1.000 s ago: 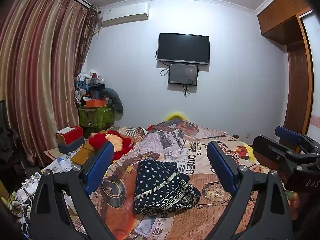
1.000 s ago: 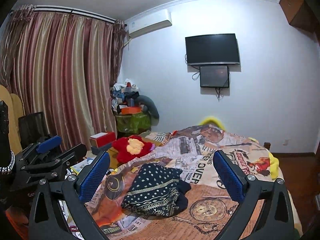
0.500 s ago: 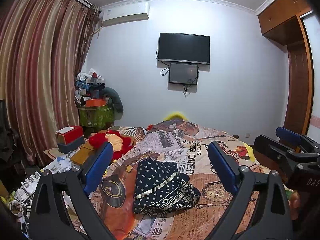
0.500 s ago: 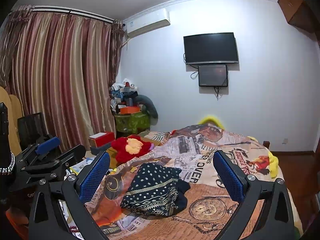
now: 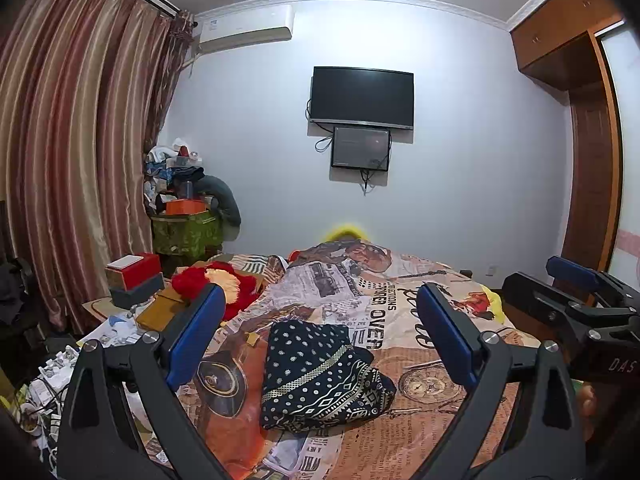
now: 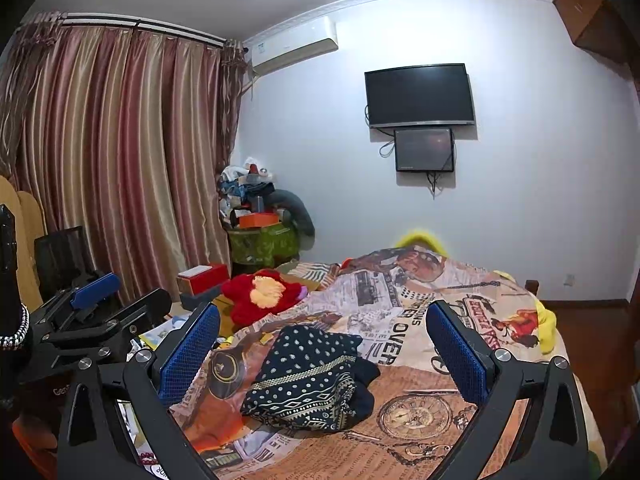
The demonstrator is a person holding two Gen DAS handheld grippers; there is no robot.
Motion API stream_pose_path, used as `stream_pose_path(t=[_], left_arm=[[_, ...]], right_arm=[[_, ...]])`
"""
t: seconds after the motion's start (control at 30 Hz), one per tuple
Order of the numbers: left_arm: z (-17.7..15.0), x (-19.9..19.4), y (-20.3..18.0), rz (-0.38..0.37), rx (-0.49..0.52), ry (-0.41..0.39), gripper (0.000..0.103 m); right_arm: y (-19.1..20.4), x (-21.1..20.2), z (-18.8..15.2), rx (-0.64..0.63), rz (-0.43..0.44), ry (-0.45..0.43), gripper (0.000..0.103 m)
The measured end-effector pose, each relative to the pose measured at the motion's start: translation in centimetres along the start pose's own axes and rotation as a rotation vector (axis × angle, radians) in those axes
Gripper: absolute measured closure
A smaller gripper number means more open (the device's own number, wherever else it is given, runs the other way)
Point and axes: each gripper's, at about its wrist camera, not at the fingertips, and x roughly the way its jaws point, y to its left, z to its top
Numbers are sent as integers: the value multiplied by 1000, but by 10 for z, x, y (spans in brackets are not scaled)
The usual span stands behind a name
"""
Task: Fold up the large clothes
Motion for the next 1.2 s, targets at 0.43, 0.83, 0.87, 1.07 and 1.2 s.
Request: stream_pose_path(t=[0.43, 0.83, 0.87, 1.07, 1.2], left_arm=[[0, 0, -2, -38, 2, 17, 6], [3, -3, -7, -36, 3, 25, 6], [3, -3, -7, -35, 3, 24, 6], [5, -4, -9, -45, 7, 17, 6], [5, -6, -10, -44, 12, 9, 6]], right_arm=[[0, 0, -1, 7, -7, -3, 0], [3, 0, -1, 12, -13, -1, 0], [4, -1, 0, 14, -14, -1, 0], [4, 0, 0, 14, -16, -1, 0], [5, 0, 1, 16, -16, -1, 0]])
